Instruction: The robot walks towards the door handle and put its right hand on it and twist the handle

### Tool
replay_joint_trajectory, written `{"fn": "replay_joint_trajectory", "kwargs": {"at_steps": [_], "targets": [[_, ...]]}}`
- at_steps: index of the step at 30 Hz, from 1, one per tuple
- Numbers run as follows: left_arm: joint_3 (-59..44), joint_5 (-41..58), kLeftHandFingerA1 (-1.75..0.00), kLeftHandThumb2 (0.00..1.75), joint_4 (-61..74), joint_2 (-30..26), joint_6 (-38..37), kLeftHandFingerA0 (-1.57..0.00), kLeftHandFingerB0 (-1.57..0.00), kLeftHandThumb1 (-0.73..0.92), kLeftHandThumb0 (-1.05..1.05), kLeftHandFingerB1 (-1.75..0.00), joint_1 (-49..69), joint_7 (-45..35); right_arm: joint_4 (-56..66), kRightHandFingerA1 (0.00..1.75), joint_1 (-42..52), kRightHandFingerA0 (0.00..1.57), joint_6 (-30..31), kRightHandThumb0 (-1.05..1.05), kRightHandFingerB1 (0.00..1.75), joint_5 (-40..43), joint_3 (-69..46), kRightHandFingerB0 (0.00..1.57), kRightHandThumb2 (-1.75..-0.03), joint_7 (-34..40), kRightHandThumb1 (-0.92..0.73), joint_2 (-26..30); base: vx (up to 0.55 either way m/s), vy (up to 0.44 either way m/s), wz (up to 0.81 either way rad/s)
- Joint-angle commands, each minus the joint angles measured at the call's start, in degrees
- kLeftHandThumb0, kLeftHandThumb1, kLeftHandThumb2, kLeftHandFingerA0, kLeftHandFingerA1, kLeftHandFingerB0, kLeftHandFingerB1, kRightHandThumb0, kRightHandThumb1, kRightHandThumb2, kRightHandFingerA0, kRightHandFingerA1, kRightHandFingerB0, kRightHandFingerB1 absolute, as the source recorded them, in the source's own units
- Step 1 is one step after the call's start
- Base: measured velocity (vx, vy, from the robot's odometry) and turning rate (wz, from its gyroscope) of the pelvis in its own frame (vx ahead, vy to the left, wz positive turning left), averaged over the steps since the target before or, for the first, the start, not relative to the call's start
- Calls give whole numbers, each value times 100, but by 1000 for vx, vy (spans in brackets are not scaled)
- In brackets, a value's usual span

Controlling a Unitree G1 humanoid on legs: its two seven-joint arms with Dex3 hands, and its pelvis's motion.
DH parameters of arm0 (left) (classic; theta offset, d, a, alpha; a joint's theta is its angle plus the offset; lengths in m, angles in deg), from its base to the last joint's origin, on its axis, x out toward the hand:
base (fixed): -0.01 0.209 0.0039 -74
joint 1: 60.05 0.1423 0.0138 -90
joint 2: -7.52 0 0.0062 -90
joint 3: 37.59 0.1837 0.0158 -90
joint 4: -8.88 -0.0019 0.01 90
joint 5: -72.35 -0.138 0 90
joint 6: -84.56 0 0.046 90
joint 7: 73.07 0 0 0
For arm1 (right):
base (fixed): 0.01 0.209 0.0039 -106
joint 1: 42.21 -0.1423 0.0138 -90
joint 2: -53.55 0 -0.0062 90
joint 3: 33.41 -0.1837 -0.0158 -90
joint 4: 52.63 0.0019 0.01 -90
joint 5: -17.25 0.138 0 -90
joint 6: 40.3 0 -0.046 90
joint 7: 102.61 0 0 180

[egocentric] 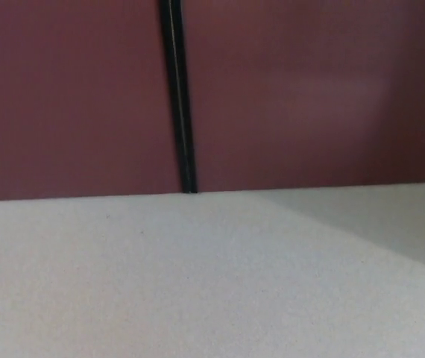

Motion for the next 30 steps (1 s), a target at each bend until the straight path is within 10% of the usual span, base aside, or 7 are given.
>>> {"fn": "replay_joint_trajectory", "kwargs": {"at_steps": [1, 30], "targets": [[32, -39, -79, 67, -29, -51, -41, -71, -40, 48, -15, -62, 40, -46, -80, 54, -12, 72, -4, -10, 47, 46, 71, 58, -57, -46, -61, -13, 108, 80, -1], [248, -129, -78, 65, -86, -126, -174, -71, -47, 48, -18, -65, 169, 8, -204, 55, -65, 76, 214, -7, 45, -14, 348, 56, -57, -134, -63, -26, 215, 63, 1]]}}
